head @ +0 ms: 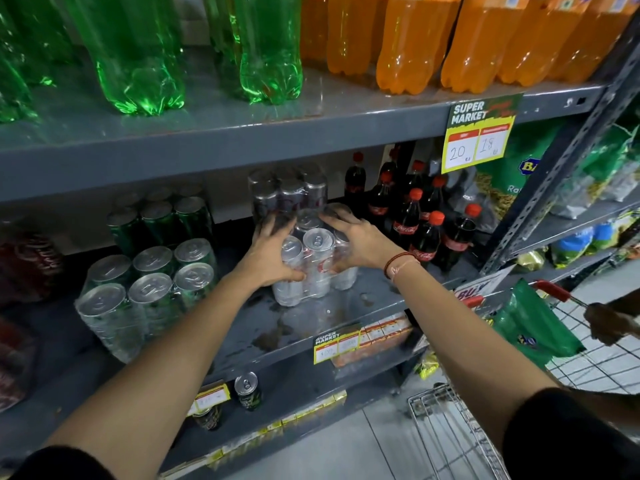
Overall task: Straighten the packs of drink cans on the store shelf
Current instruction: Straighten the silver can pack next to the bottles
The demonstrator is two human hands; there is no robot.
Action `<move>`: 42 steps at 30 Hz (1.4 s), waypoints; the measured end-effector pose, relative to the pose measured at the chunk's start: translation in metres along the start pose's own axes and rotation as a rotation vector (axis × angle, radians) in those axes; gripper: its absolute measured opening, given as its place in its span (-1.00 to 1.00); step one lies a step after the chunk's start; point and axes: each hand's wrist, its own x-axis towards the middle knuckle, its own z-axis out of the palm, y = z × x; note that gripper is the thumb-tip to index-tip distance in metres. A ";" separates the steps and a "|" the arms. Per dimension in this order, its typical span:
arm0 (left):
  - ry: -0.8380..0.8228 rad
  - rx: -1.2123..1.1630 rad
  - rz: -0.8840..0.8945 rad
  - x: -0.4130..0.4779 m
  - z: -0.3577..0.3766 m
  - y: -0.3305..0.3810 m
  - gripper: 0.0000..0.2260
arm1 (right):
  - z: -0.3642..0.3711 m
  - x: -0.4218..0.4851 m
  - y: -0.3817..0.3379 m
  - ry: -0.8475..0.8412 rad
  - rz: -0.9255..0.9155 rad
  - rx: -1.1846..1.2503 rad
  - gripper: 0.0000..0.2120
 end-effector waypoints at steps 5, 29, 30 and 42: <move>0.025 -0.023 -0.026 -0.011 0.006 0.003 0.03 | 0.004 -0.012 0.000 0.003 -0.007 0.003 0.07; -0.043 -0.030 -0.010 -0.054 0.016 0.027 0.03 | 0.014 -0.070 0.000 0.084 -0.003 0.071 -0.04; -0.050 -0.026 -0.015 -0.053 0.015 0.027 0.03 | 0.012 -0.069 0.000 0.074 0.000 0.072 -0.04; -0.041 0.007 -0.003 -0.058 0.016 0.030 0.05 | 0.012 -0.070 0.000 0.061 0.004 0.062 -0.04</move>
